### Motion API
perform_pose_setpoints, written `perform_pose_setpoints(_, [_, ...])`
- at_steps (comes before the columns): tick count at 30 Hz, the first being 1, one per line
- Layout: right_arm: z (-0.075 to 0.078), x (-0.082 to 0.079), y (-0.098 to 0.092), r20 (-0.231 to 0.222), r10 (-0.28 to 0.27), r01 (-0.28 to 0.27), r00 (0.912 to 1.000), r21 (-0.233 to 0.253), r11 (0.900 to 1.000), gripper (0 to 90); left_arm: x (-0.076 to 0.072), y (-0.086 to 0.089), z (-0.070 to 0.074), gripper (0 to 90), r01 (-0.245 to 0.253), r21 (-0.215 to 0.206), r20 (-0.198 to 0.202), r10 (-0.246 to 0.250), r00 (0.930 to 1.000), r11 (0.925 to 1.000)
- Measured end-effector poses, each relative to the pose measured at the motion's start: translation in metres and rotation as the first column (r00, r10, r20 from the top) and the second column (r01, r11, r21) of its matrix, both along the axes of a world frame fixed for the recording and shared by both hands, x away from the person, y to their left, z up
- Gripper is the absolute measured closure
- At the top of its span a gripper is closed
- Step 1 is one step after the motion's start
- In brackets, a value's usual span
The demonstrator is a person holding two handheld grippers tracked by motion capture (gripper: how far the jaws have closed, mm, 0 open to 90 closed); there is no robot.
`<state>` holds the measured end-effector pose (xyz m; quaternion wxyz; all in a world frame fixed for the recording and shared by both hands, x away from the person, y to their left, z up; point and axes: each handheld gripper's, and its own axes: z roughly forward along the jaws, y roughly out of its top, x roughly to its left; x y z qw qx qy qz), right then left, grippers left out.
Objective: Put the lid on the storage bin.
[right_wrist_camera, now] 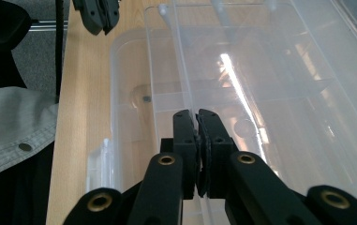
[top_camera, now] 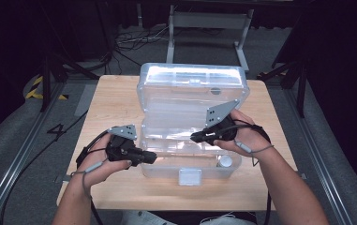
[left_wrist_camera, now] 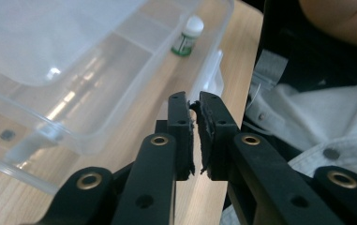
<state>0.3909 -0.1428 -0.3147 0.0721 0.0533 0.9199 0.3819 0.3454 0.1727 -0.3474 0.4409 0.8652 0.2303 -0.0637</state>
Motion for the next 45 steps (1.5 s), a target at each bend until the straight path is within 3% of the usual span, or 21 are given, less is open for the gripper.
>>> perform_pose_setpoints(2, [0.0, 0.0, 0.0, 0.001, -0.002, 0.002, 1.0, 0.001, 1.0, 87.0, 0.001, 0.002, 0.004, 84.1, -0.008, -0.029, -0.003, 0.008, 1.0, 0.9996])
perform_pose_setpoints(6, [0.0, 0.0, 0.0, 0.002, -0.002, 0.002, 1.0, 0.0, 1.0, 87.0, 0.004, 0.008, 0.014, 83.4, -0.031, -0.105, 0.047, 0.036, 0.9982, 0.994])
perform_pose_setpoints(9, [0.0, 0.0, 0.0, 0.002, 0.0, 0.0, 1.0, 0.0, 1.0, 87.0, 0.003, 0.01, 0.021, 85.4, -0.041, -0.165, 0.066, 0.052, 0.9964, 0.9855])
perform_pose_setpoints(10, [0.0, 0.0, 0.0, 0.002, 0.0, 0.0, 1.0, 0.0, 1.0, 87.0, 0.003, 0.01, 0.025, 86.2, -0.045, -0.197, 0.067, 0.059, 0.996, 0.9793])
perform_pose_setpoints(13, [0.0, 0.0, 0.0, 0.004, -0.001, 0.001, 1.0, 0.0, 1.0, 87.0, 0.005, 0.011, 0.028, 88.0, -0.061, -0.204, 0.075, 0.078, 0.9941, 0.977])
perform_pose_setpoints(16, [0.0, -0.001, 0.0, 0.007, -0.002, 0.002, 1.0, -0.001, 1.0, 87.0, 0.01, 0.013, 0.033, 89.6, -0.1, -0.223, 0.072, 0.119, 0.9903, 0.9696])
perform_pose_setpoints(22, [-0.001, -0.002, -0.001, 0.008, -0.006, 0.006, 0.9999, 0.003, 1.0, 86.9, 0.02, 0.016, 0.042, 89.9, -0.174, -0.218, 0.083, 0.196, 0.9771, 0.9603])
perform_pose_setpoints(28, [-0.001, -0.004, -0.001, 0.022, -0.013, 0.013, 0.9997, 0.002, 1.0, 86.7, 0.028, 0.014, 0.049, 89.5, -0.195, -0.214, 0.098, 0.22, 0.9707, 0.9572])
perform_pose_setpoints(32, [-0.001, -0.004, -0.001, 0.025, -0.013, 0.013, 0.9996, 0.004, 1.0, 86.7, 0.034, 0.012, 0.053, 89.7, -0.231, -0.193, 0.119, 0.257, 0.9592, 0.9535])
perform_pose_setpoints(41, [-0.002, -0.007, -0.002, 0.041, -0.012, 0.012, 0.9991, 0.003, 1.0, 86.7, 0.044, 0.013, 0.062, 89.9, -0.309, -0.188, 0.149, 0.338, 0.9292, 0.9322])
perform_pose_setpoints(45, [-0.003, -0.008, -0.002, 0.045, -0.012, 0.012, 0.9989, 0.005, 1.0, 86.5, 0.047, 0.014, 0.064, 90.0, -0.325, -0.189, 0.155, 0.355, 0.9218, 0.9266])
